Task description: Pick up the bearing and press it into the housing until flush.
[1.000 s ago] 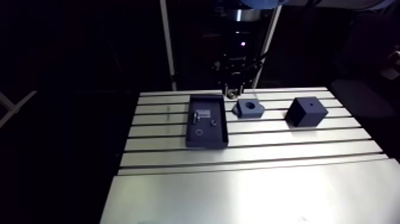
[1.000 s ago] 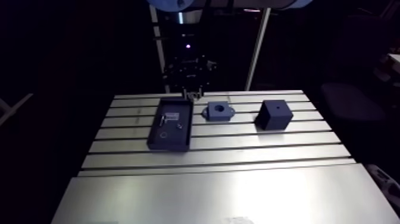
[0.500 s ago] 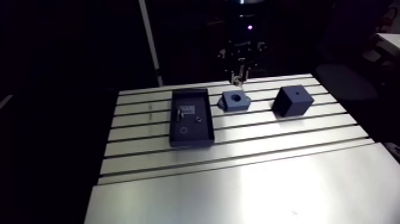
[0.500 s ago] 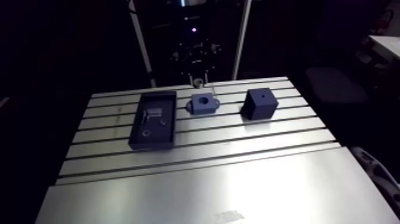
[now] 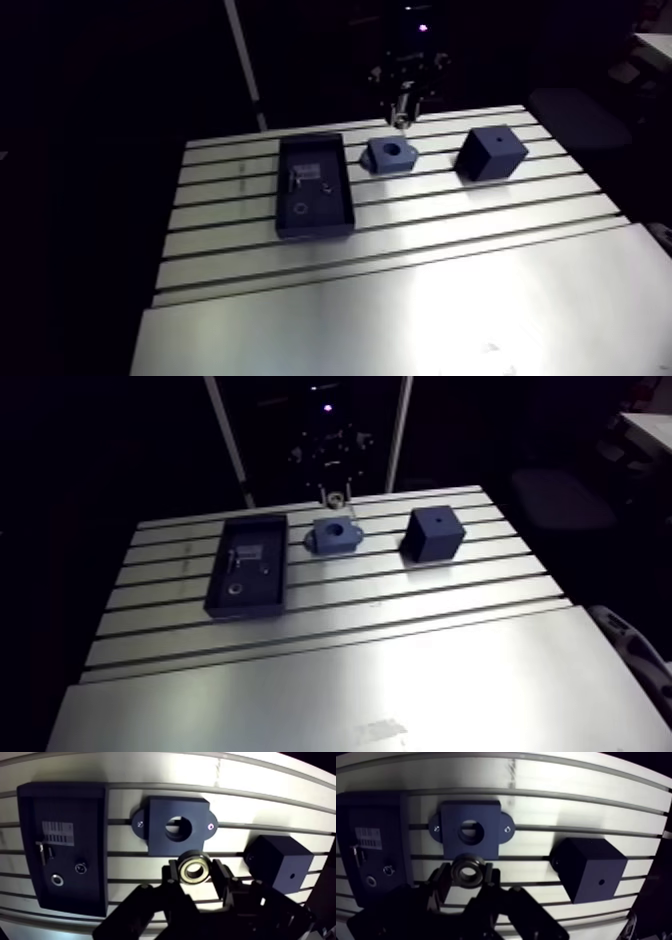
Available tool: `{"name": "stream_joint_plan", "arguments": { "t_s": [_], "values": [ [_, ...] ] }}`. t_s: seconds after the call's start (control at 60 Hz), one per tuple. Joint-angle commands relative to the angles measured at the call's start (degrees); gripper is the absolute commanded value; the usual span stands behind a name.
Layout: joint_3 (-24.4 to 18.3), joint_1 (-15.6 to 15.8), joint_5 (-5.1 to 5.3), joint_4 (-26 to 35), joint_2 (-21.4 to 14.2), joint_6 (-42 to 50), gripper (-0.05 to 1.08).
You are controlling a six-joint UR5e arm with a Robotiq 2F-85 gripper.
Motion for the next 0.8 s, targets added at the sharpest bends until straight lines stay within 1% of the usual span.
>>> {"name": "stream_joint_plan", "arguments": {
  "t_s": [0.017, 0.417, 0.55, 0.567, 0.65, 0.8],
  "values": [
    [-1.3, -0.2, 0.01, -0.2, 2.1, 0.1, 0.56],
    [-0.4, 0.0, 0.1, -1.3, 2.7, 0.4, 0.56],
    [-0.3, 0.0, 0.1, -1.8, 3.8, 0.5, 0.56],
    [-0.2, 0.1, 0.26, -2.6, 4.0, 0.4, 0.56],
    [-0.1, 0.1, 0.35, -3.1, 4.2, 0.5, 0.56],
    [-0.1, 0.0, 0.18, -3.4, 4.6, 0.7, 0.56]
  ]
}}
